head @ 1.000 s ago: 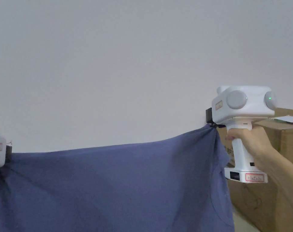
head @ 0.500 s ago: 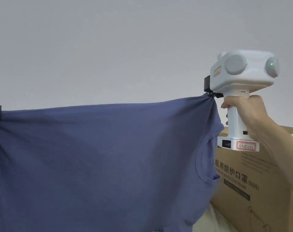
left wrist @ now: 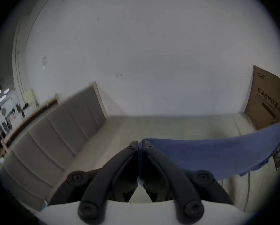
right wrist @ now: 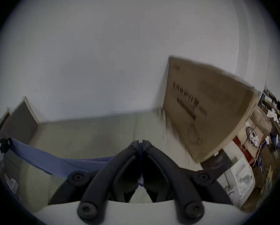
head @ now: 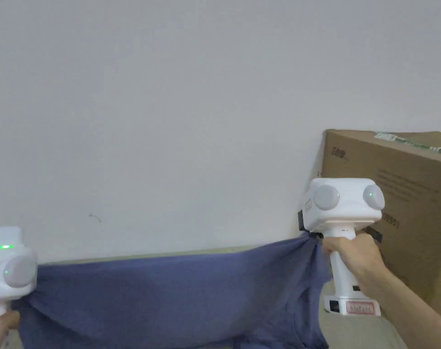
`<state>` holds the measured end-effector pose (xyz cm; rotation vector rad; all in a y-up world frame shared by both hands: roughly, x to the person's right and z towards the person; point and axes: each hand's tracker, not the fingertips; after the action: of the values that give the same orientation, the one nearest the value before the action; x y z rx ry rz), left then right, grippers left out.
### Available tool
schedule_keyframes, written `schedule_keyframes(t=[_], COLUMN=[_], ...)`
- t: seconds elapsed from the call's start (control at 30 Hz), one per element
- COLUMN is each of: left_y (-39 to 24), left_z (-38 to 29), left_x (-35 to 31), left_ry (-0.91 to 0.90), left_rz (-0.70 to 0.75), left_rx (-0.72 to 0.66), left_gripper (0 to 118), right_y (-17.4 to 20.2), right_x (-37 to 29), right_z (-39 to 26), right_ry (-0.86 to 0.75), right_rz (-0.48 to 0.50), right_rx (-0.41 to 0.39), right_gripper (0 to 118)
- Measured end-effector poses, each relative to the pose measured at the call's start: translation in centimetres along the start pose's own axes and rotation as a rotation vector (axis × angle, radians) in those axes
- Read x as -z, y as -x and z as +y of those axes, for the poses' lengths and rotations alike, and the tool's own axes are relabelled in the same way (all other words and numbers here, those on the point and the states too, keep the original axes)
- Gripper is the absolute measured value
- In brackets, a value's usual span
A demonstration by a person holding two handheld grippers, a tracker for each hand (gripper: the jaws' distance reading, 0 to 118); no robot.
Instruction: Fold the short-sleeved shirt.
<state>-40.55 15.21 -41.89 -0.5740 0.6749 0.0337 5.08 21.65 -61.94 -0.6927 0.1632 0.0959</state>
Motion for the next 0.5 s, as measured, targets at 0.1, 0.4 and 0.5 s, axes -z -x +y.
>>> schedule_keyframes(t=[0.1, 0.4, 0.5], left_y=[-1.5, -0.1, 1.4], left_z=[-6.1, -16.2, -17.4], left_x=[3.7, 6.5, 4.3], left_ry=[0.122, 0.285, 0.267], left_rz=[0.024, -0.012, -0.038], left_rx=[0.082, 0.075, 0.078], left_gripper=[3, 3, 3], right_y=[0.6, -0.2, -1.5], right_x=[5.2, 11.0, 9.0], right_z=[-5.0, -16.2, -19.2], right_ry=[0.134, 0.298, 0.313], right_rz=[-0.013, -0.019, 0.003], right_rx=[-0.011, 0.007, 0.029], right_gripper=[2, 2, 2])
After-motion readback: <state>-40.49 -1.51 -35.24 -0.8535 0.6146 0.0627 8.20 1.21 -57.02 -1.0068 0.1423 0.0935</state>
